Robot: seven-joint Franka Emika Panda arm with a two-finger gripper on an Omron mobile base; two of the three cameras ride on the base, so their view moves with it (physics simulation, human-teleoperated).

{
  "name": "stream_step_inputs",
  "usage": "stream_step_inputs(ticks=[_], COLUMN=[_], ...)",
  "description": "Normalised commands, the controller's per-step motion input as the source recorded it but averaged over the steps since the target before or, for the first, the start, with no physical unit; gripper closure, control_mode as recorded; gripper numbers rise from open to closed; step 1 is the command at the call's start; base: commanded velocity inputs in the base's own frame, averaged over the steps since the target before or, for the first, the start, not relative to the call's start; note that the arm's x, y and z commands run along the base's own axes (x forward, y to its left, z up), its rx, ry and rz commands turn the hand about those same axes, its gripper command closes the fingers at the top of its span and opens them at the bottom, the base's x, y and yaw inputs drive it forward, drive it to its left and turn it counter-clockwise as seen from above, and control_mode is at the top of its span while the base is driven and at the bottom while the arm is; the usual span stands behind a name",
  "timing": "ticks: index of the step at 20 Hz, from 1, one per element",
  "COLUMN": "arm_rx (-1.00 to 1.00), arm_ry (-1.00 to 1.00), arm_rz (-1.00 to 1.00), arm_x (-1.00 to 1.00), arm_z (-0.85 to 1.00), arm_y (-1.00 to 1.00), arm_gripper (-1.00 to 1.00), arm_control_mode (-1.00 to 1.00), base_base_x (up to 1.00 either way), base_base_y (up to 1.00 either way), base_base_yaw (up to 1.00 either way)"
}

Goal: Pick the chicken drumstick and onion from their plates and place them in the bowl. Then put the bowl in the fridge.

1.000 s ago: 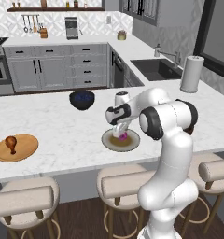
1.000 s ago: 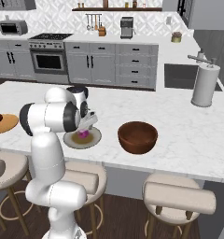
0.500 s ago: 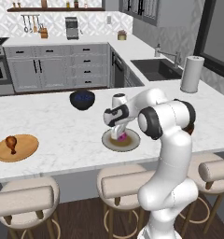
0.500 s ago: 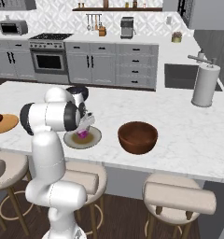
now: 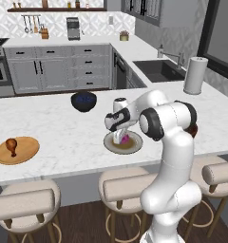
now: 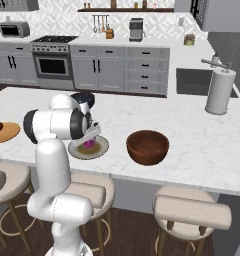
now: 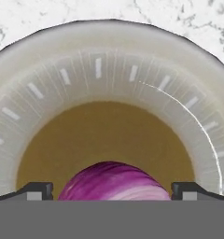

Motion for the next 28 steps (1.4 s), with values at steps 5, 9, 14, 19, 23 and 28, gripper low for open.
stream_step_inputs(ticks=[5,9,14,19,23,28], arm_rx=[0.0,0.0,0.0,0.03,0.0,0.0], arm_ry=[0.0,-0.04,-0.1,-0.14,-0.12,-0.13], arm_rz=[0.05,0.01,0.0,0.0,0.0,-0.01], arm_x=[-0.02,-0.28,-0.57,-0.73,-0.86,-0.52], arm_z=[-0.18,0.0,0.48,0.98,0.93,0.62], arm_y=[-0.07,-0.3,-0.42,-0.67,-0.92,-1.0], arm_gripper=[1.0,1.0,1.0,1.0,1.0,1.0], arm_control_mode=[-1.0,-1.0,-1.0,-1.0,-1.0,-1.0], base_base_x=[0.0,0.0,0.0,0.0,0.0,0.0], base_base_y=[0.0,0.0,0.0,0.0,0.0,0.0], base_base_yaw=[0.0,0.0,0.0,0.0,0.0,0.0])
